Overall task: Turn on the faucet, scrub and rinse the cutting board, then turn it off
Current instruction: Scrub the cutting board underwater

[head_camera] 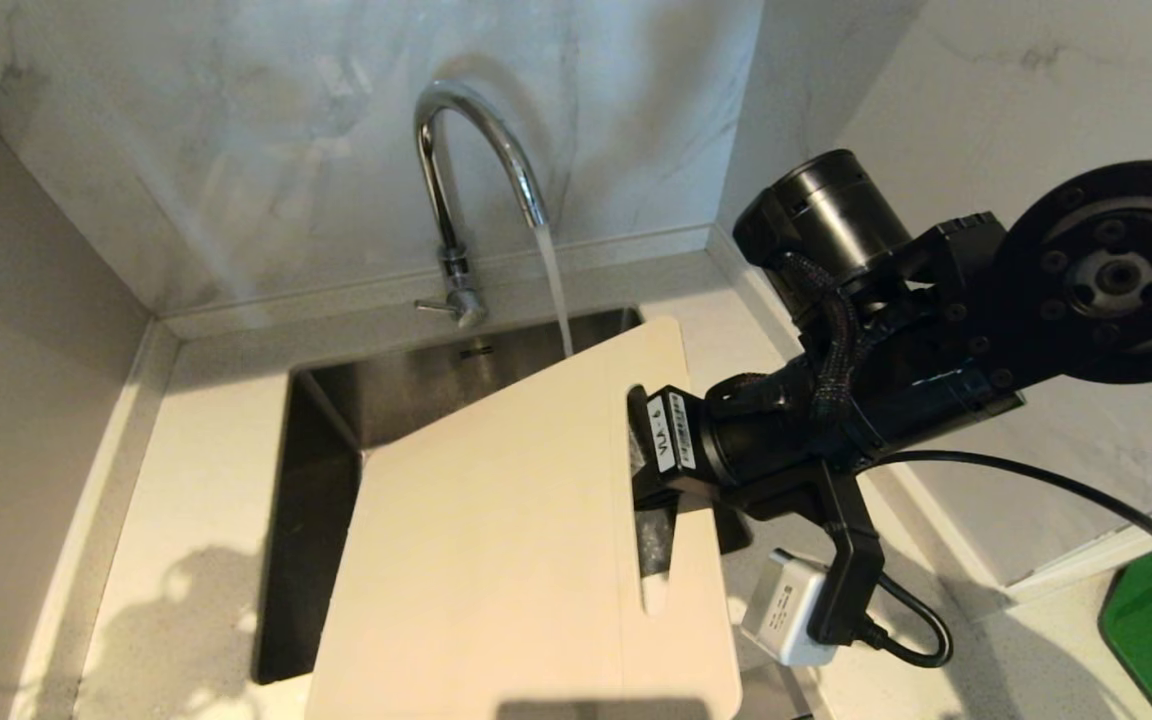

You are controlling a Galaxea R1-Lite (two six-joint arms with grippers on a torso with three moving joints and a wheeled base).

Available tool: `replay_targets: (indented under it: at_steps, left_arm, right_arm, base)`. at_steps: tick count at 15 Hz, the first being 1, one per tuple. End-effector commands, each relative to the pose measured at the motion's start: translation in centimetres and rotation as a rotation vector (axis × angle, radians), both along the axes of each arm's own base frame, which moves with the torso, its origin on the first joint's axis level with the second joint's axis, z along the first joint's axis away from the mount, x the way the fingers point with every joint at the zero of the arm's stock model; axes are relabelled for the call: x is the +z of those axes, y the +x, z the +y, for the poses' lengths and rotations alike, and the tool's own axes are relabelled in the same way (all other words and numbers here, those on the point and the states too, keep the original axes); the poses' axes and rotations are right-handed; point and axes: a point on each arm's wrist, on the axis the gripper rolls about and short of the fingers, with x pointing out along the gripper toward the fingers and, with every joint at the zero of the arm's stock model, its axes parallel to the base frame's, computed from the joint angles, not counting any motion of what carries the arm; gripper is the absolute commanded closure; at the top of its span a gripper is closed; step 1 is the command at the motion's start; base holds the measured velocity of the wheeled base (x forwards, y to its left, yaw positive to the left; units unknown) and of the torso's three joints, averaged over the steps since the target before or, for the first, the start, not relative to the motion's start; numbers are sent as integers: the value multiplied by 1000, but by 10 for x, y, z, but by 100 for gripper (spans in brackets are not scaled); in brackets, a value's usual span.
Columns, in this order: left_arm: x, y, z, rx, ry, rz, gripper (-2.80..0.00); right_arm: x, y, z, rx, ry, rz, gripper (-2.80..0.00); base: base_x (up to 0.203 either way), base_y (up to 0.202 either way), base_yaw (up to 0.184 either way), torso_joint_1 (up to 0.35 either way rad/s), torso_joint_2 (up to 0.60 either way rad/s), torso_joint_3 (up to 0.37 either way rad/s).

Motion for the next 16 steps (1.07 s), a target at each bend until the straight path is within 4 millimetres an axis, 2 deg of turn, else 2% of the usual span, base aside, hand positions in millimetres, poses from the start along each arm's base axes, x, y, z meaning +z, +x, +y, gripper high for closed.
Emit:
replay_targets:
  at_steps: [1,3,6,8,12,14,16]
  left_arm:
    - [30,64,-18,-16,-69,97,0]
    - [43,94,-33,-41,-136,176,0]
    - [39,117,-76,-128,-219,311,0]
    - [25,134,-103,-144,-245,412,0]
    - [-21,171,-147,-111,-229,604,0]
    - [-42,186,-162,-65,-189,646,0]
    - [-53,202,-172,-5,-168,644,0]
  right_arm:
    - [1,8,8,19,2,-17,0]
    - [6,14,14,18,17,-31,0]
    - [7,15,21,33,10,-19,0]
    - [7,15,21,33,9,-18,0]
    - [5,16,23,31,4,-13,0]
    - [4,16,23,32,3,-11,0]
    - [4,15,22,30,3,-9,0]
  base:
    - [0,0,0,0,0,0]
    - [0,0,0,0,0,0]
    - [0,0,0,0,0,0]
    - [0,0,0,0,0,0]
    - [0,0,0,0,0,0]
    - [0,0,0,0,0,0]
    - [0,0,0,0,0,0]
